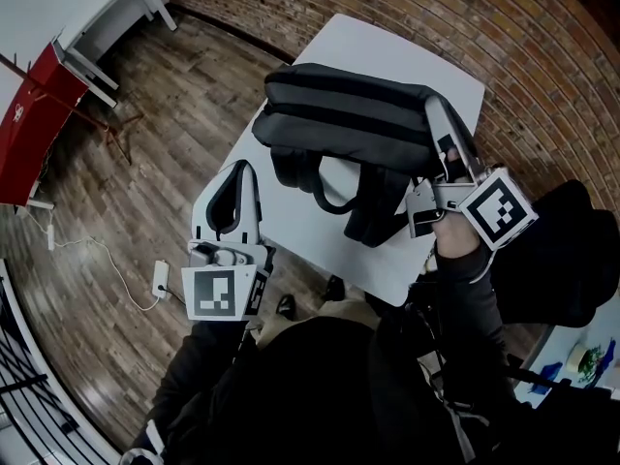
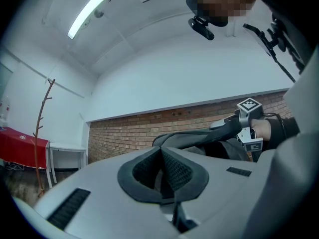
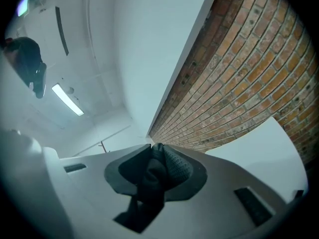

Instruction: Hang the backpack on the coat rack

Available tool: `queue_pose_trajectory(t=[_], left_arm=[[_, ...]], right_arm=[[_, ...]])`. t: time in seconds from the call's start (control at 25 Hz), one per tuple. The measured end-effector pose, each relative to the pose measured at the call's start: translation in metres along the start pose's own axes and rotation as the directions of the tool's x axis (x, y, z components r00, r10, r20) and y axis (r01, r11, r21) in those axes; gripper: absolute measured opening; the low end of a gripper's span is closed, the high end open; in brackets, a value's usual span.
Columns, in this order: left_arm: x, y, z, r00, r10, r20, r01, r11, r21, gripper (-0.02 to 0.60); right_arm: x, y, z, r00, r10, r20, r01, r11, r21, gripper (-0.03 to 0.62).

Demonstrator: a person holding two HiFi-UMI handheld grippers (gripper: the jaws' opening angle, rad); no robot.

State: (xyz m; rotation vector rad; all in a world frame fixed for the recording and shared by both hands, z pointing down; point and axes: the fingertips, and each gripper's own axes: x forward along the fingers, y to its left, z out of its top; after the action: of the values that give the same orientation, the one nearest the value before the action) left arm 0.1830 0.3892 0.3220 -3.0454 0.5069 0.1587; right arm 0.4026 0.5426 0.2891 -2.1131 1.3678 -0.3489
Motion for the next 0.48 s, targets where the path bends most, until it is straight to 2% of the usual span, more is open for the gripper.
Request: queue_pose_trajectory(t=[0.36, 0.48], left_arm=[[0.019, 0.002, 0.007, 0.999, 0.034, 0.006, -0.034, 0.999, 0.028, 0.009], [0.025, 0.009, 0.022, 1.0, 0.024, 0.014, -0.024, 0.998, 0.049, 0.009]], right_arm=[[0.006, -0.004, 0.002, 0.998, 0.043, -0.038, -0.044, 0.999, -0.025, 0.077], [0.007, 0.001, -0.001, 0.997, 0.053, -0.056, -0.055, 0.997, -0.044, 0.077]])
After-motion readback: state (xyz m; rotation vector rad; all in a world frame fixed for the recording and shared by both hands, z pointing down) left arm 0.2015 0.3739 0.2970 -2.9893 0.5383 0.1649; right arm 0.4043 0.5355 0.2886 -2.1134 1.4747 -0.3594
